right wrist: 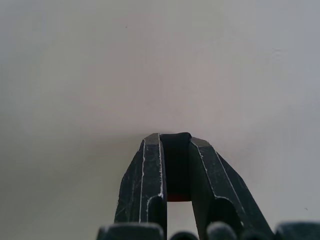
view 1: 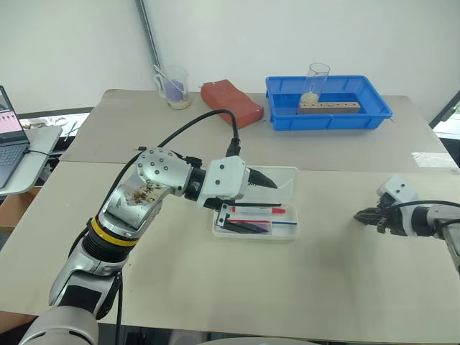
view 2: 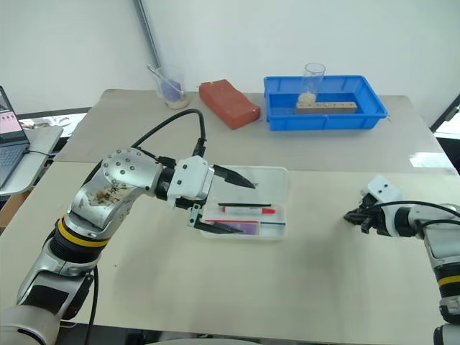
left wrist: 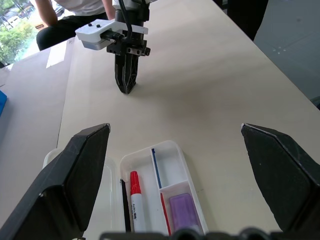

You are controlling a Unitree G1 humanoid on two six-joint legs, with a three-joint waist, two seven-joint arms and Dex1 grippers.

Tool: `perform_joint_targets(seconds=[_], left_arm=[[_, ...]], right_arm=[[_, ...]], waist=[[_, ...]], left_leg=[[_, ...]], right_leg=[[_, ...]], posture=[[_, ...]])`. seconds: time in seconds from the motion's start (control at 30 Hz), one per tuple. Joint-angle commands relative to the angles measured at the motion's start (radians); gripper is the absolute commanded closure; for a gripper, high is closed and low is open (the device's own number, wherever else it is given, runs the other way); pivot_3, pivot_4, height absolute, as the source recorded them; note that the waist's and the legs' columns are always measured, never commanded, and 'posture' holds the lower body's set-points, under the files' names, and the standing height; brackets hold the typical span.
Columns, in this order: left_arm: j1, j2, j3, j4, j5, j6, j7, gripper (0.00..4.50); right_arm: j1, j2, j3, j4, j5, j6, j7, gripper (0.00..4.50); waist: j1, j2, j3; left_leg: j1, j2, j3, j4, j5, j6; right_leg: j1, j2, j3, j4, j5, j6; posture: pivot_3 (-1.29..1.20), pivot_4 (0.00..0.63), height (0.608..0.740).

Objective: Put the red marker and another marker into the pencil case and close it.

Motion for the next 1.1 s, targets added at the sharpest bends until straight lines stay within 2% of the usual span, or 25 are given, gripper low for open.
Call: perform_joint_targets(seconds=[0.03,0.17,0.3,0.53,0.8,0.87,1.1], left_arm=[[0.009,0.024,0.041,-0.039,-0.042,0.010,-0.009,0.00],[0.041,0.078,0.026,-0.078,-0.057,0.034,-0.036,0.00],[0.075,0.135,-0.003,-0.112,-0.034,0.033,-0.066,0.00],[0.106,0.174,-0.010,-0.122,-0.007,0.019,-0.059,0.00],[0.129,0.186,-0.007,-0.139,0.009,0.021,-0.033,0.00],[0.125,0.185,-0.007,-0.140,0.010,0.025,-0.031,0.00],[0.087,0.181,0.010,-0.087,0.023,0.042,-0.013,0.00]], right_arm=[[-0.023,-0.018,-0.019,-0.237,0.078,0.083,0.057,4.25],[-0.064,0.021,0.059,-0.501,0.128,0.187,0.071,4.25],[-0.114,0.069,0.151,-0.603,0.130,0.217,0.081,4.25],[-0.133,0.094,0.274,-0.547,0.049,0.118,0.120,4.25],[-0.162,0.138,0.306,-0.491,0.024,0.096,0.123,4.25],[-0.166,0.148,0.304,-0.485,0.022,0.098,0.118,3.20],[-0.178,0.127,0.244,-0.527,0.062,0.143,0.132,0.79]], waist=[[-0.004,0.002,0.001],[-0.007,0.003,0.002],[0.002,0.002,0.003],[0.018,0.001,0.003],[0.010,0.001,0.003],[0.010,0.001,0.003],[0.010,0.001,0.003]], left_leg=[[0.000,0.000,0.000,0.000,0.000,0.000],[0.000,0.001,-0.001,-0.001,0.000,0.000],[0.000,0.001,-0.001,-0.001,0.000,0.000],[-0.001,0.000,-0.001,0.001,0.000,0.000],[-0.001,0.001,-0.001,0.000,0.000,0.000],[-0.001,0.001,-0.001,0.000,0.000,0.000],[-0.001,0.001,-0.001,0.000,0.000,0.000]], right_leg=[[0.000,0.000,0.000,0.000,0.000,0.000],[-0.001,0.001,0.000,0.001,-0.001,0.001],[-0.001,0.001,0.000,0.001,-0.001,0.002],[-0.002,-0.001,0.000,0.000,-0.001,0.002],[-0.002,0.001,0.000,0.001,0.000,0.000],[-0.002,0.001,0.000,0.001,0.000,0.000],[-0.002,0.001,0.000,0.001,0.000,0.000]], posture=[[0.00,0.150,0.740],[0.00,0.150,0.740],[0.00,0.150,0.740],[0.00,0.150,0.740],[0.00,0.150,0.740],[0.00,0.150,0.740],[0.00,0.150,0.740]])
